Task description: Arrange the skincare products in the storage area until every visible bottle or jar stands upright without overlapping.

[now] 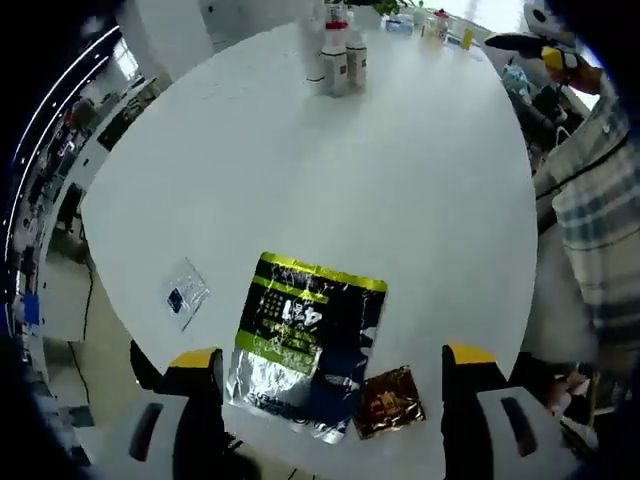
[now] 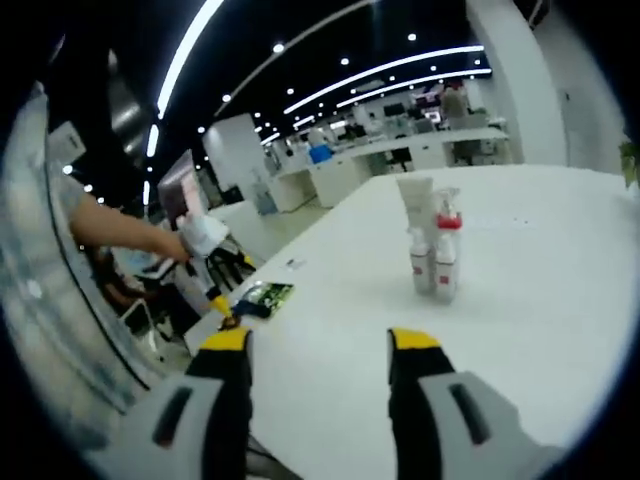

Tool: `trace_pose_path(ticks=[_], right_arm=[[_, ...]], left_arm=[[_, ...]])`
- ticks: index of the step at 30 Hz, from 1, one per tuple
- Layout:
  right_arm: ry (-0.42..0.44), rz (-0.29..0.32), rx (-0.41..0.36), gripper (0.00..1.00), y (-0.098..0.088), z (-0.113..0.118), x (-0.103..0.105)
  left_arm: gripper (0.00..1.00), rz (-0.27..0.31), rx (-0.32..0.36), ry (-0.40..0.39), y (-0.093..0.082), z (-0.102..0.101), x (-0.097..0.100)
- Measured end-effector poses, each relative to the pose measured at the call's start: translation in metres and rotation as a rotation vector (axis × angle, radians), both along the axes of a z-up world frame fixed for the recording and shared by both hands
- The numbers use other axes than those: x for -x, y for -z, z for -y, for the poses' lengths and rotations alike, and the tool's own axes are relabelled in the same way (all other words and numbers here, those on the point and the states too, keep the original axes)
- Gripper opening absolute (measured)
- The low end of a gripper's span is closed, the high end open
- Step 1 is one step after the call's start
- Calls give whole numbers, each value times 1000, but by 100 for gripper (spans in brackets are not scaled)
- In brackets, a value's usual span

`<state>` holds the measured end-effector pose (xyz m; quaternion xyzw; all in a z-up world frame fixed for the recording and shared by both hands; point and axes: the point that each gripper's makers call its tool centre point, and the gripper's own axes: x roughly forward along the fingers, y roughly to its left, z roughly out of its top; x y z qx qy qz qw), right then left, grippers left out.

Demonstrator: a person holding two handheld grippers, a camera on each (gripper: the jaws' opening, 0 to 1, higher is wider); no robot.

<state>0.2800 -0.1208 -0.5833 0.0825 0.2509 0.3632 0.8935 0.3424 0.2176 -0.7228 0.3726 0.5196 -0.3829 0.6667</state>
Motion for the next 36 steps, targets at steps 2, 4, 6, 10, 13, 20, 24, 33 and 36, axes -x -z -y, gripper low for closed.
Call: trace_pose_path(ticks=[2, 4, 6, 10, 13, 20, 24, 33, 36], right_arm=[[6, -3, -6, 53, 0, -1, 1], [5, -12, -3, 53, 4, -3, 4], [8, -17, 6, 53, 6, -3, 5], [31, -29, 3, 53, 6, -1, 9], [64, -33, 14, 53, 7, 7, 14], [125, -54, 23, 53, 11, 20, 21], [157, -50, 21, 53, 8, 26, 22], [189, -59, 20, 52, 11, 34, 28], [194, -57, 22, 52, 11, 35, 28]], left_arm=[[94, 19, -6, 55, 0, -3, -8], [94, 3, 3, 49, 4, -2, -12], [95, -13, -3, 70, 10, -2, -16], [91, -26, -46, 111, 24, -10, -22], [94, -94, -72, 182, 37, -12, -14], [97, -90, -50, 228, 43, 4, -19], [97, -97, -44, 240, 46, 10, -20], [94, -119, -27, 203, 45, 10, -19], [78, -116, -7, 172, 39, 12, -20]])
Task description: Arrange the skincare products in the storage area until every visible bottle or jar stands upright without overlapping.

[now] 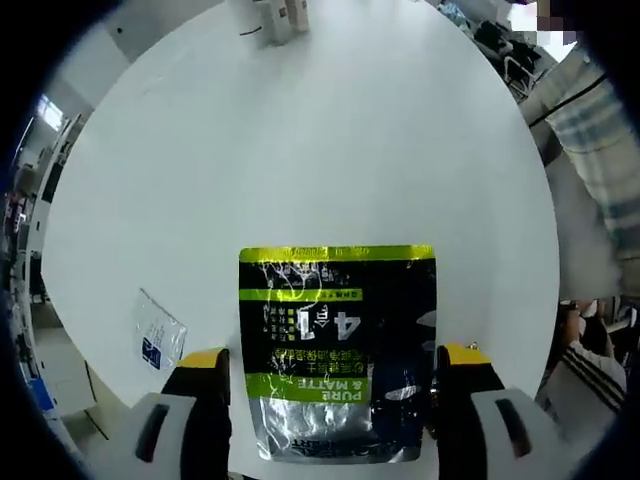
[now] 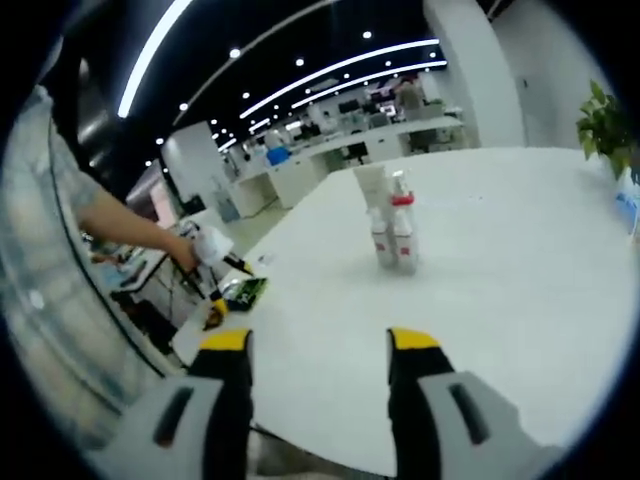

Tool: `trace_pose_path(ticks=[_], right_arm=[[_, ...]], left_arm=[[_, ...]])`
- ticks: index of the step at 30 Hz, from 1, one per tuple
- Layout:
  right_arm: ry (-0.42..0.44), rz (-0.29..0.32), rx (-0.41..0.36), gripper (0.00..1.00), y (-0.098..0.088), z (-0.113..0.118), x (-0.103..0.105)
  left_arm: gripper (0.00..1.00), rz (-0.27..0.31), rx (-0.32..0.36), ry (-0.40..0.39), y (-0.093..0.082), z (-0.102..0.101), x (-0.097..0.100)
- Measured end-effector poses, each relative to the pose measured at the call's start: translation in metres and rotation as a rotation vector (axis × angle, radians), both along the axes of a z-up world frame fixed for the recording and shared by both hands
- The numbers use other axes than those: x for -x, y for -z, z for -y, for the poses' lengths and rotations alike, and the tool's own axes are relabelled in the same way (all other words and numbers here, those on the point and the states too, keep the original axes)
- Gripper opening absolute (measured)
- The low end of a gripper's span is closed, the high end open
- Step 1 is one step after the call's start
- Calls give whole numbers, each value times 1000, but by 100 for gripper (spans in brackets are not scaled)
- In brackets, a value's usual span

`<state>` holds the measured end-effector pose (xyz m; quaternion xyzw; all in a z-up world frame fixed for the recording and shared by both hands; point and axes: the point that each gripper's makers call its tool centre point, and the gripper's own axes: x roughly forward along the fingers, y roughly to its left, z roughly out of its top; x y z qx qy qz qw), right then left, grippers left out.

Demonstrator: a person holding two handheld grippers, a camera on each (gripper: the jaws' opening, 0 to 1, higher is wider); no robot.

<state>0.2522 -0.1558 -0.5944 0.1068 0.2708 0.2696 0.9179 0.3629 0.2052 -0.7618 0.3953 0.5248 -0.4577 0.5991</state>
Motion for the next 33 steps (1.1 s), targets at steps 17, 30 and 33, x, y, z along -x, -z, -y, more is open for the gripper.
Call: trace_pose_path(ticks=[17, 30, 33], right_arm=[[14, 24, 10, 48, -6, 8, -5], [-7, 16, -7, 47, -1, 4, 3], [-2, 17, -18, 47, -1, 8, 3]], left_arm=[[52, 1, -2, 29, 0, 4, 10], [9, -17, -18, 77, -3, 14, 19], [8, -25, -25, 100, -6, 18, 25]])
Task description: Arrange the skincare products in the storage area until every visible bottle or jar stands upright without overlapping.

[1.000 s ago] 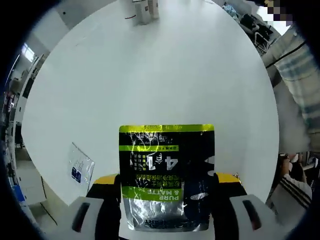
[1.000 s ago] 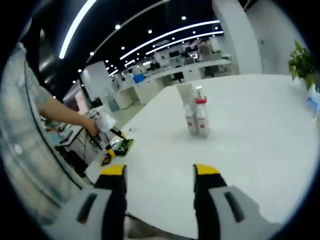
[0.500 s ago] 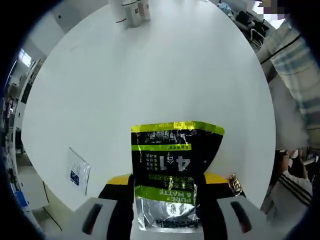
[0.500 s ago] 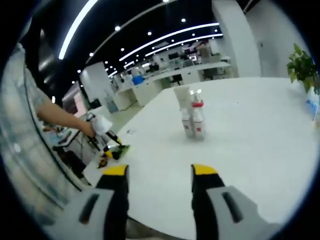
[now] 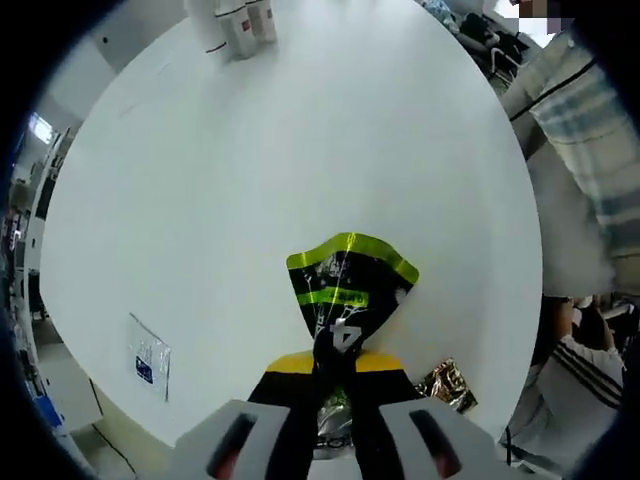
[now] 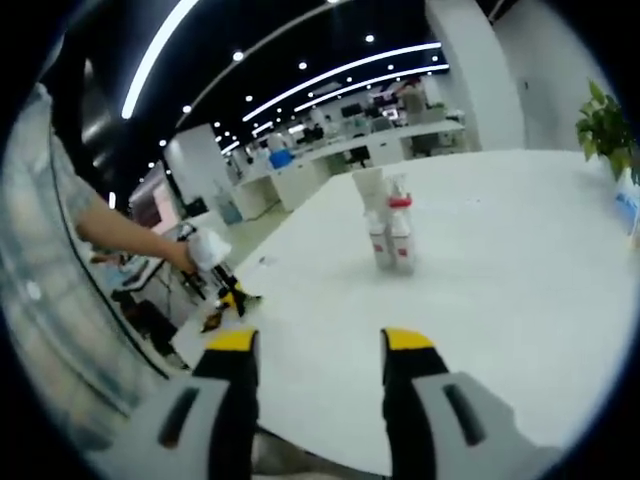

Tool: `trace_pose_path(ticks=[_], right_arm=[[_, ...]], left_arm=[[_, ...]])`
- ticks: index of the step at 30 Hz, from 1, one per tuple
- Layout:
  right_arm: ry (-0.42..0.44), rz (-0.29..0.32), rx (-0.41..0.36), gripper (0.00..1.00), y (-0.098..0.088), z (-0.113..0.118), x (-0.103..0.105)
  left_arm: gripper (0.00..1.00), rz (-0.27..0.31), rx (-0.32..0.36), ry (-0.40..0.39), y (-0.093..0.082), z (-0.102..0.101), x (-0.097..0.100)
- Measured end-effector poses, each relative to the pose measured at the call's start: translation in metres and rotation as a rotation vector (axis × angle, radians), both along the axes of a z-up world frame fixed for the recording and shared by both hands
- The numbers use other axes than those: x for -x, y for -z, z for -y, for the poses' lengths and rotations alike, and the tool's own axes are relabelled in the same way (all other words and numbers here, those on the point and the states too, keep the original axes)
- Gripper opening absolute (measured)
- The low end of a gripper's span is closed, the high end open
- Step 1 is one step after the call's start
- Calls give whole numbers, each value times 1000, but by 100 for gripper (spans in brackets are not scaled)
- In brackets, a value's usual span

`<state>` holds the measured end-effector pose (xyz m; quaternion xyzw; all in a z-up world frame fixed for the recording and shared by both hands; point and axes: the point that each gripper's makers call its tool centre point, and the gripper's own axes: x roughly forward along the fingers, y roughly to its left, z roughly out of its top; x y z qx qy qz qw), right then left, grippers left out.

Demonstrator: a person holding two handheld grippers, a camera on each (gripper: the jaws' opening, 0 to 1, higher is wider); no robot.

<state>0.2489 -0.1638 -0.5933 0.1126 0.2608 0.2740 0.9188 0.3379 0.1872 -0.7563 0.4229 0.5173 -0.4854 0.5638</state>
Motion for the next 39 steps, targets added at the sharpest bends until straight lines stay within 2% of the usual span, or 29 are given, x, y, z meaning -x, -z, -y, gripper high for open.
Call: trace_pose_path(ticks=[3, 7, 8, 10, 13, 15, 19, 20, 24, 27, 30, 33, 36, 39], right_arm=[[4, -7, -24, 46, 0, 1, -2], [-10, -20, -58, 46, 1, -3, -6], [-13, -24, -67, 45, 0, -4, -7], [-24, -34, -109, 44, -3, -10, -10], [-68, -48, -195, 43, -12, -24, -14], [-138, -92, -281, 43, -19, -42, -12], [-226, -197, -438, 43, -30, -64, -8], [-241, -223, -486, 43, -34, -70, -8], [-232, -301, -659, 43, -49, -76, -15], [-206, -340, -741, 43, -55, -75, -23], [-191, -382, -773, 40, -52, -72, -29], [-184, -427, -839, 33, -56, -72, -33], [-170, -434, -876, 30, -61, -71, -39], [-173, -462, -886, 21, -60, -73, -40]], left_arm=[[7, -7, -8, 53, -4, 11, 10], [7, 71, 59, 133, -25, 47, 8], [7, 105, 81, 148, -33, 58, 6], [6, 127, 106, 153, -40, 70, 3], [6, 195, 166, 186, -59, 98, 0], [6, 259, 198, 227, -81, 121, 1], [6, 316, 240, 277, -110, 153, 9], [6, 349, 258, 303, -121, 164, 9], [6, 411, 303, 380, -150, 195, 17], [6, 466, 337, 429, -171, 216, 22], [6, 502, 355, 473, -183, 229, 27], [6, 534, 368, 518, -194, 245, 32], [6, 550, 380, 545, -197, 256, 36], [6, 570, 372, 586, -198, 265, 38]])
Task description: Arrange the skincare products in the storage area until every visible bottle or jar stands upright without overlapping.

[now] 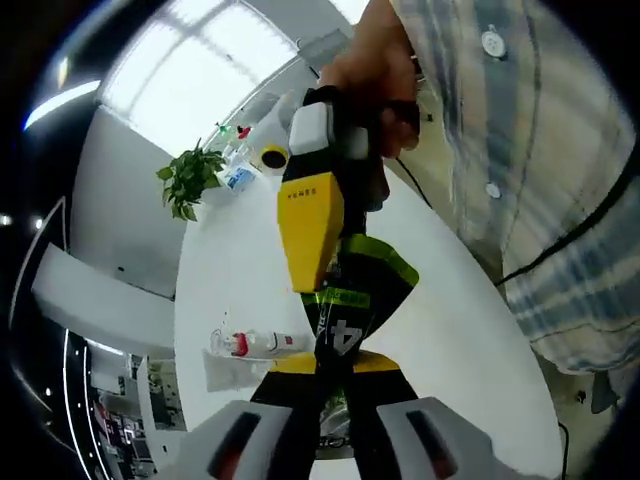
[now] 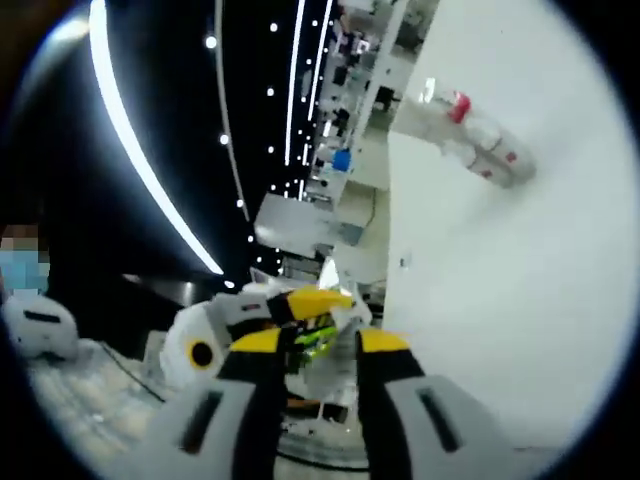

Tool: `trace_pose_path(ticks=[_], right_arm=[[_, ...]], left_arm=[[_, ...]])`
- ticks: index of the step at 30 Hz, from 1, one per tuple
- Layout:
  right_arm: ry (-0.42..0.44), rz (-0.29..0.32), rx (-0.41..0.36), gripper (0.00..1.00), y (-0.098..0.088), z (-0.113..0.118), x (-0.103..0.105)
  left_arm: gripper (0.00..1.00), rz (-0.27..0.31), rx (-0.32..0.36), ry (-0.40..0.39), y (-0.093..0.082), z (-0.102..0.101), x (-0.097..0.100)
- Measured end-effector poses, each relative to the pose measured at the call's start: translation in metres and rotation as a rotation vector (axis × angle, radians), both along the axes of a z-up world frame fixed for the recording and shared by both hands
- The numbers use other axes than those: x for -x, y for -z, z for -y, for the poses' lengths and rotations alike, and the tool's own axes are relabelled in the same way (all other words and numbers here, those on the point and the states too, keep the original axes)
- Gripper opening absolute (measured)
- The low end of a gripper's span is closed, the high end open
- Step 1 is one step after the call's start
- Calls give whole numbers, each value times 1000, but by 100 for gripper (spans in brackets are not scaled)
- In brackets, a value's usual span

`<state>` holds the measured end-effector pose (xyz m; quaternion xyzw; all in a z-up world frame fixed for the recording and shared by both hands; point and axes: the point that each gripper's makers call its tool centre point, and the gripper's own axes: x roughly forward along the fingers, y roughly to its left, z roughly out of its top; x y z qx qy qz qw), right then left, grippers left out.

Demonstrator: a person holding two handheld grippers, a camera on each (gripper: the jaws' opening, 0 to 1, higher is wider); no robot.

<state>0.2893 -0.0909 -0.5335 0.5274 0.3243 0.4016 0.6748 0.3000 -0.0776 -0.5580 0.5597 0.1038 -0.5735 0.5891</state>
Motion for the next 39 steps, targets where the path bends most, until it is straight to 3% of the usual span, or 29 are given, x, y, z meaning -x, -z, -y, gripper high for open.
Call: trace_pose_path(ticks=[7, 10, 14, 16, 20, 22, 24, 27, 33, 35, 36, 37, 38, 39], right_arm=[[-5, -100, -28, 10, 9, 3, -2], [-2, -103, -18, 1, 10, 2, -1], [-10, -91, 1, 0, 11, 0, 0], [0, -92, -6, 0, 10, 2, -1], [42, -86, -34, 0, 4, 13, -8], [64, -93, -63, 0, 2, 18, -11], [77, -96, -94, 0, -1, 22, -12], [102, -90, -120, 0, -6, 27, -16], [148, -65, -146, 0, -14, 38, -29], [160, -44, -156, 0, -18, 42, -33], [169, -36, -170, 0, -22, 44, -35], [174, -29, -178, 0, -24, 45, -37], [180, -19, -185, 0, -27, 46, -38], [182, -13, -194, 0, -29, 47, -39]], left_arm=[[7, 78, -42, 63, 3, 4, -1], [10, 111, -58, 78, 5, 4, -1], [18, 104, -65, 52, 10, 2, 0], [25, 103, -41, 38, 9, 3, -1], [43, 48, 80, -31, 5, 5, 0], [53, 53, 138, -78, 0, 4, -4], [63, 11, 213, -154, -3, 1, -6], [66, -11, 246, -253, -2, -11, -12], [78, -170, 493, -484, -12, -26, -20], [86, -295, 631, -657, -13, -35, -27], [91, -398, 739, -781, -14, -39, -31], [97, -489, 826, -852, -15, -40, -32], [99, -571, 910, -900, -17, -38, -33], [97, -690, 1011, -947, -19, -37, -32]])
